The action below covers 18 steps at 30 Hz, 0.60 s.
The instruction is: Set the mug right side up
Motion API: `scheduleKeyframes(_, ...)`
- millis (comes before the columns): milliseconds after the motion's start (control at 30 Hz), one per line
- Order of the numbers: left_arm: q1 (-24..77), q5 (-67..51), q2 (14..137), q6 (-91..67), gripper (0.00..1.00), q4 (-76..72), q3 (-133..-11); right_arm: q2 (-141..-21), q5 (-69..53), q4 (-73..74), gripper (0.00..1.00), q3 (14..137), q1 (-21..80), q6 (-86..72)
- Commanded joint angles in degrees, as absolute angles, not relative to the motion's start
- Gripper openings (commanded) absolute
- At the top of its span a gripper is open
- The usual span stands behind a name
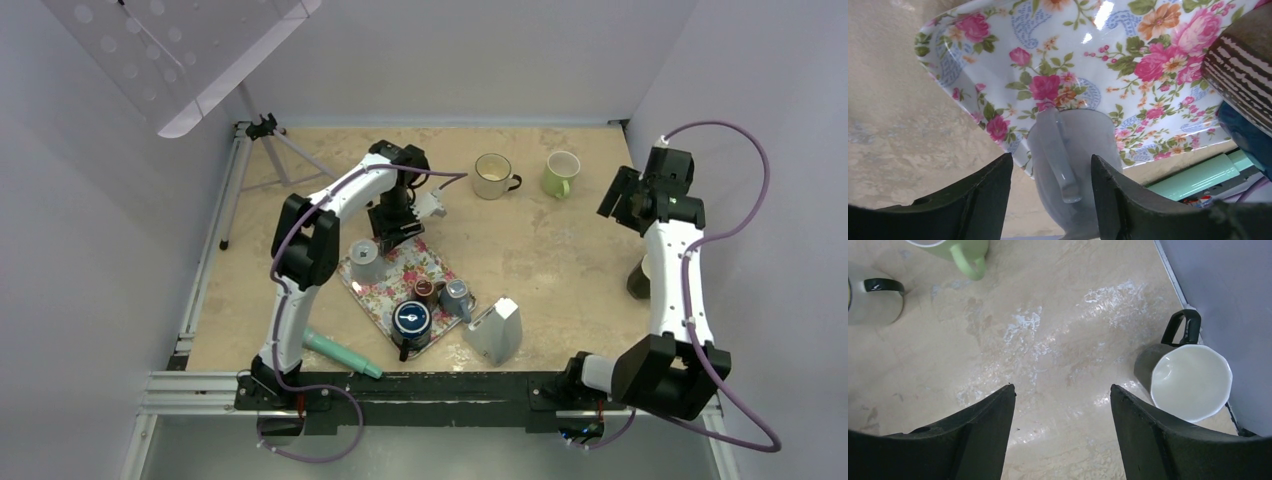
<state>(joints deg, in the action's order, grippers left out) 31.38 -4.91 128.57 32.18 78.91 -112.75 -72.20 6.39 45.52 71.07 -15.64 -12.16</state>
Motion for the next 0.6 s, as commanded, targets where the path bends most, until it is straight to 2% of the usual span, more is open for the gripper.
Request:
scheduleKeyframes(0,31.3,-1.7,127.5,32.4,0.6,78.3,-114.2,-69.6,5.1,44.9,0.73,74.1,-13.2,-13.6)
scheduleKeyframes(233,31.4,-4.0,128.4,31.4,0.43,79.2,-112.6,-68.0,4.9,44.5,0.73,73.7,-11.8,-13.5)
scheduleKeyframes(500,31.3,-7.6,129.2,32.4,0.42,78.6,-109.2,-67.3,4.2,43.9,0.73,73.8,-11.5,-13.7)
scheduleKeyframes(567,31.4,-7.5,129.0,32.2,0.38,77.4,-108.4,-67.0,4.5,43.9,0.73,73.6,-11.4,-13.6)
